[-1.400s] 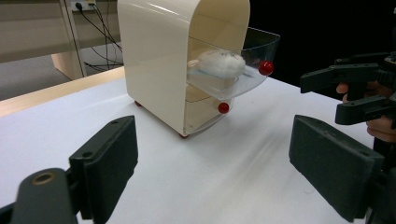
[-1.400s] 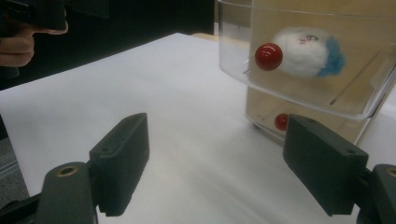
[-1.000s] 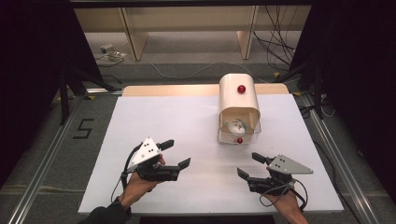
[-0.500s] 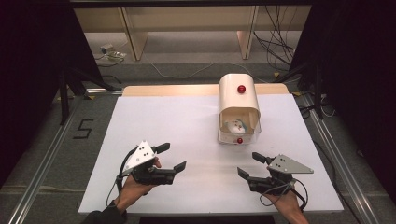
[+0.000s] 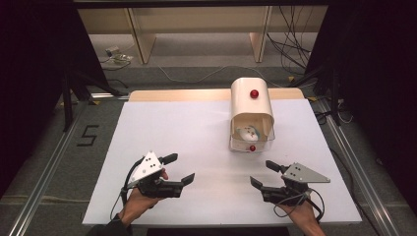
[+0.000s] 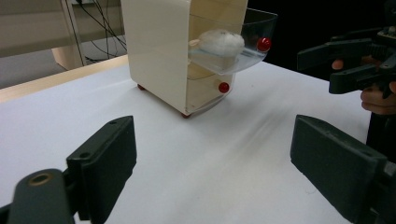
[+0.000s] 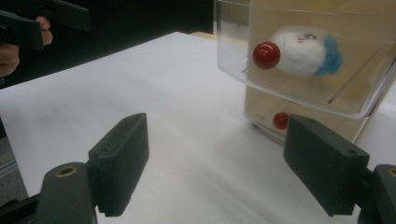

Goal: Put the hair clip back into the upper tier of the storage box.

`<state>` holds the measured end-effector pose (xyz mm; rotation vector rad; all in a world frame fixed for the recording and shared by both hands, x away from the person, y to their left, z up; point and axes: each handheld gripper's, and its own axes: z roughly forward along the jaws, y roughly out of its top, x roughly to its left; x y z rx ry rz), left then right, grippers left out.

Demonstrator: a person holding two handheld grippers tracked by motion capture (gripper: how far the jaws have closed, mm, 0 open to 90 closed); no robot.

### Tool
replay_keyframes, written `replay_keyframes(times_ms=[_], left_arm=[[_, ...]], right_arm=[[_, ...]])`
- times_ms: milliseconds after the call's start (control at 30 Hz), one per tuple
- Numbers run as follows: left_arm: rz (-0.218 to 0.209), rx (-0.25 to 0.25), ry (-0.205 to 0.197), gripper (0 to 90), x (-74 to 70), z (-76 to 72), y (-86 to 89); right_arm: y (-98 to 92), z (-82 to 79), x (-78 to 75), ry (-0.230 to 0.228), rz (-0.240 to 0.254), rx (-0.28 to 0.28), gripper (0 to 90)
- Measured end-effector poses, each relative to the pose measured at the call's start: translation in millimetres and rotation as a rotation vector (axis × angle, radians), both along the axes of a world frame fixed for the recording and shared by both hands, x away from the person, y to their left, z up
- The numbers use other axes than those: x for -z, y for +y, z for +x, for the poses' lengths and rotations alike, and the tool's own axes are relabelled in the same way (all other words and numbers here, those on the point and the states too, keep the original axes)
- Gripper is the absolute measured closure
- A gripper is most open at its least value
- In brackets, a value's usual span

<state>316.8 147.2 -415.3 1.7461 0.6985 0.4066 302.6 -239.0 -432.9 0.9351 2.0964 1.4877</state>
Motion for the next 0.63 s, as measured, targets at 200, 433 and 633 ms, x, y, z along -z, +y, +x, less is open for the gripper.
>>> replay_keyframes(times_ms=[200,433,633], left_arm=[[-0.01,0.002,-0.002,14.1,-0.7,0.1,1.2],[-0.013,0.004,-0.007,14.0,-0.8,-0.2,1.1],[-0.011,0.004,-0.007,14.0,-0.7,0.0,0.8]], right_arm=[[-0.8,-0.1,-0.3,-0.004,0.002,0.005,23.3],[-1.1,-0.1,-0.3,-0.003,0.003,0.005,23.3],[-1.3,0.2,-0.2,-0.003,0.001,0.005,23.3]])
